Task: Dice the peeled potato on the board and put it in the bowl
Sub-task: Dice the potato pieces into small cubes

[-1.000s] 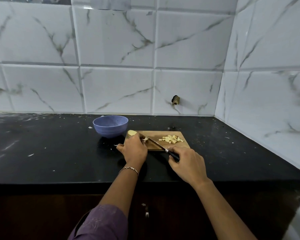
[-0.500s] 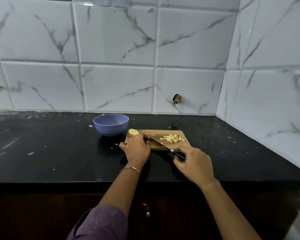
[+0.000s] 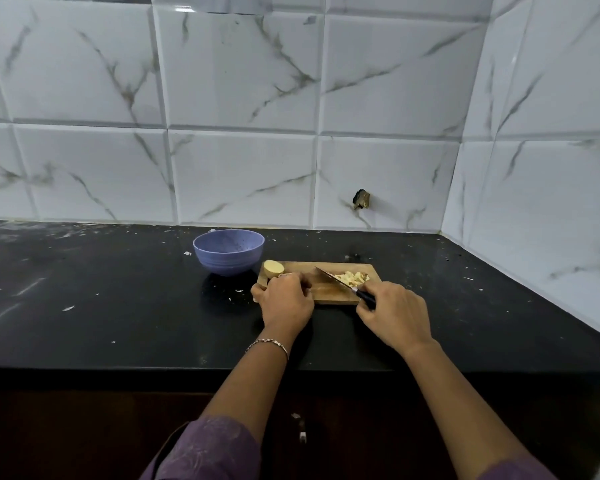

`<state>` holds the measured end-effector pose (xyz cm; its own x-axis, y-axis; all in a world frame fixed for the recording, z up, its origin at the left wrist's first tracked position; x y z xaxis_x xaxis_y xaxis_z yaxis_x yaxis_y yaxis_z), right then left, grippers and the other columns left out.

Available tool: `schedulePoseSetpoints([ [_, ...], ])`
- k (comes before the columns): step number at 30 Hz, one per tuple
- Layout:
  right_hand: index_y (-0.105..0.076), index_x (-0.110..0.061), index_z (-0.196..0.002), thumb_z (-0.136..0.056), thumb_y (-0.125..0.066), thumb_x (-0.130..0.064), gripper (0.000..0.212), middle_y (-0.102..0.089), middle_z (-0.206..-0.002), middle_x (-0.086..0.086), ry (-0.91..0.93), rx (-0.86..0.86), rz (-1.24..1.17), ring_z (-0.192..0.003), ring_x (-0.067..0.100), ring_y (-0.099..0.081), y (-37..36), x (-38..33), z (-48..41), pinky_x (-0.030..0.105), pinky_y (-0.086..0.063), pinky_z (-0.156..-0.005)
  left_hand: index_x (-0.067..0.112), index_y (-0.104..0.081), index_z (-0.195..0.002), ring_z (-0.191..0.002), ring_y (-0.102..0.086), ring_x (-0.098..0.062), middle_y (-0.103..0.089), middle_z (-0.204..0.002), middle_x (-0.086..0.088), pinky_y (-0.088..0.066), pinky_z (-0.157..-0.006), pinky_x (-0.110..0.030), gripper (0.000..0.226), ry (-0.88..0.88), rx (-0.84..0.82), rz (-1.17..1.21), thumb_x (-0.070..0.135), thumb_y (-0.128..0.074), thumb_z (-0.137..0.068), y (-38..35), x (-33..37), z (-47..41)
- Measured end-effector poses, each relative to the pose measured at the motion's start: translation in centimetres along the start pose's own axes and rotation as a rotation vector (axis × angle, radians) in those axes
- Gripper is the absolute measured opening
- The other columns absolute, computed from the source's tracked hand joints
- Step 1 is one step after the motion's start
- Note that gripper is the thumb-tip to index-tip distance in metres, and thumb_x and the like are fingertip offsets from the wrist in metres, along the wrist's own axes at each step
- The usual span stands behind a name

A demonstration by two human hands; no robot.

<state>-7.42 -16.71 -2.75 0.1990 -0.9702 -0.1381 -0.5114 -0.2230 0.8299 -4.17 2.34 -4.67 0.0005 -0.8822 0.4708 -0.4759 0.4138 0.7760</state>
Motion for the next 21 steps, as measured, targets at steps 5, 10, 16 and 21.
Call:
schedulePoseSetpoints([
  [5, -0.066, -0.029, -0.103, -0.091, -0.060, -0.040, 0.017, -0.066, -0.091, -0.009, -0.022, -0.007, -0.015, -0.084, 0.014, -0.064, -0.5, 0.3, -1.2, 0.026, -0.042, -0.065, 0.030, -0.068, -0.104, -0.104, -0.058, -0.016, -0.068, -0.101, 0.009, -0.025, -0.098, -0.044, 0.015, -0.025, 0.000, -0.006, 0.030, -0.058, -0.093, 0.0, 0.3, -0.1],
  [10, -0.065, -0.029, -0.102, -0.090, -0.059, -0.040, 0.016, -0.065, -0.087, -0.009, -0.040, 0.013, -0.028, -0.082, 0.015, -0.063, -0.8, 0.6, -1.9, 0.029, -0.049, -0.067, 0.030, -0.068, -0.103, -0.104, -0.058, -0.015, -0.069, -0.101, 0.011, -0.025, -0.099, -0.044, 0.014, -0.052, 0.010, -0.006, 0.032, -0.058, -0.093, -0.1, 0.4, -0.1],
  [16, -0.066, -0.027, -0.103, -0.089, -0.061, -0.039, 0.019, -0.062, -0.086, -0.008, -0.026, 0.125, -0.011, -0.075, 0.015, -0.061, -0.6, 0.7, -1.4, 0.028, -0.043, -0.064, 0.032, -0.061, -0.122, -0.118, -0.053, -0.016, -0.062, -0.118, 0.008, -0.022, -0.105, -0.046, 0.030, -0.130, -0.013, -0.034, 0.030, -0.057, -0.092, -0.9, 1.4, -0.6],
  [21, -0.069, -0.023, -0.095, -0.082, -0.070, -0.032, 0.016, -0.064, -0.080, -0.004, 0.035, 0.206, 0.030, -0.071, 0.020, -0.061, -0.7, 0.6, -1.4, 0.035, -0.040, -0.070, 0.035, -0.041, -0.145, -0.137, -0.034, -0.017, -0.038, -0.151, 0.010, -0.023, -0.105, -0.049, 0.054, -0.343, -0.096, -0.120, 0.028, -0.053, -0.093, -1.6, 4.3, -1.6],
])
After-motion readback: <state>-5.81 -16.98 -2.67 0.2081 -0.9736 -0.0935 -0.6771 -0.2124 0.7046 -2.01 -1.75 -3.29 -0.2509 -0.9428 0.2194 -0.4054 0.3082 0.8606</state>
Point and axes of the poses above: each hand's wrist, its own z-axis away from the middle knuckle, its own y-axis out of the back of the hand, x = y × z, the point moved 6 cm from there along -z, towards the middle knuckle
